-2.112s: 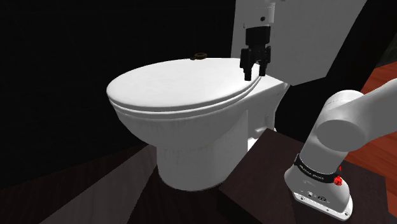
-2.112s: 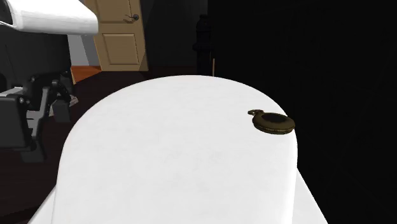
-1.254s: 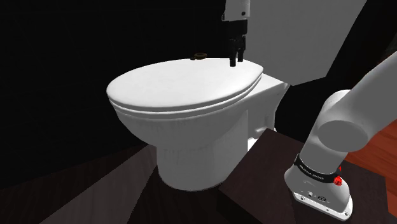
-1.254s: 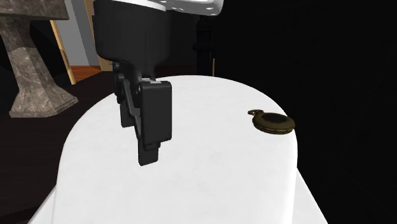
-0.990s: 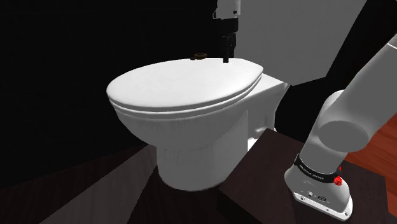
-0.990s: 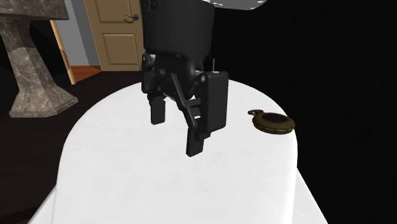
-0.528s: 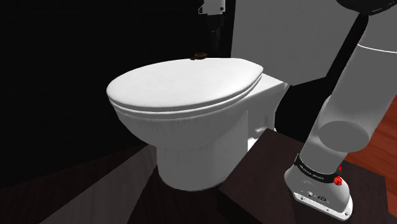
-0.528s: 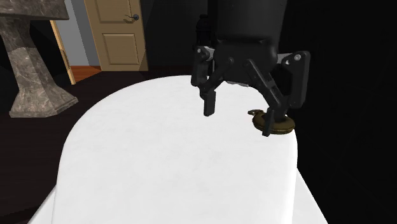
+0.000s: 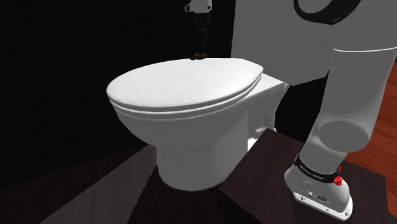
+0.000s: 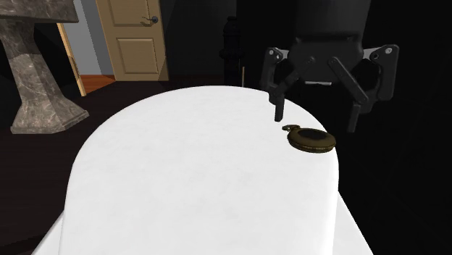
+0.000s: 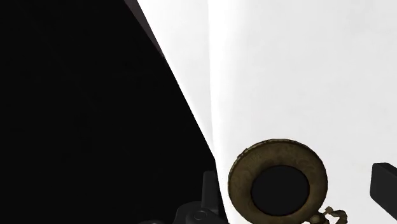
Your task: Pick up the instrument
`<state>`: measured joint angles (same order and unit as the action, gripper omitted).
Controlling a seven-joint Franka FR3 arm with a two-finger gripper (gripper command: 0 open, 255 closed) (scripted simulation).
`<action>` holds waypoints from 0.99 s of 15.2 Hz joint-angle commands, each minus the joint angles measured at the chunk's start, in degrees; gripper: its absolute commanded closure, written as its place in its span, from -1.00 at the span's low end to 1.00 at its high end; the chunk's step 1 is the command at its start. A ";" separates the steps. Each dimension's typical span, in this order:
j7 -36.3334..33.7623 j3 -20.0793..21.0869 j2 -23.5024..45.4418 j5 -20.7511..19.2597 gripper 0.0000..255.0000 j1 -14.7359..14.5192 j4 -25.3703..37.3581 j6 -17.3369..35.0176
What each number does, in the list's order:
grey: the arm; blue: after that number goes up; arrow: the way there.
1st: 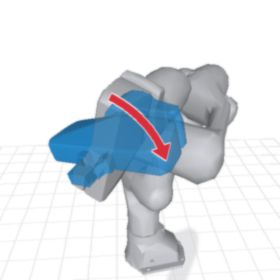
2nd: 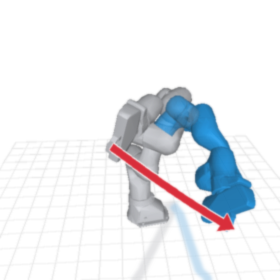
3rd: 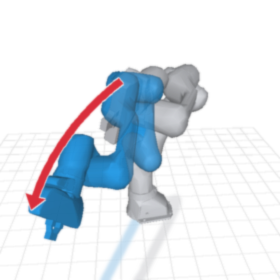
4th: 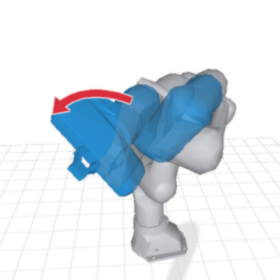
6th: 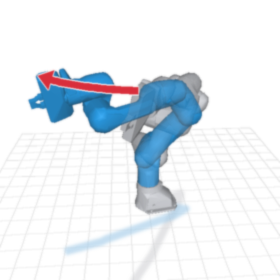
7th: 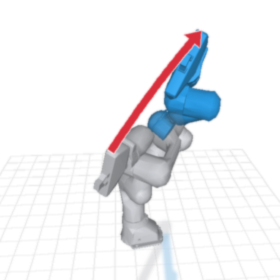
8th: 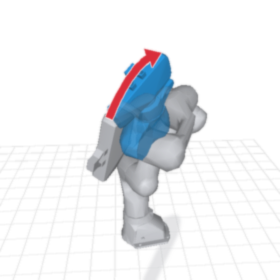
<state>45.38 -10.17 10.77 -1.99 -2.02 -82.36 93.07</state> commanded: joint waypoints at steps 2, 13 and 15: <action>0.02 0.05 -0.22 -0.08 -1.00 -0.06 -2.67 2.54; -0.09 0.06 -0.30 -0.10 1.00 -0.08 -4.74 4.52; -0.10 0.06 -0.31 -0.10 1.00 -0.08 -4.76 4.53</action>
<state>45.29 -10.12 10.45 -2.10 -2.09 -87.11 97.59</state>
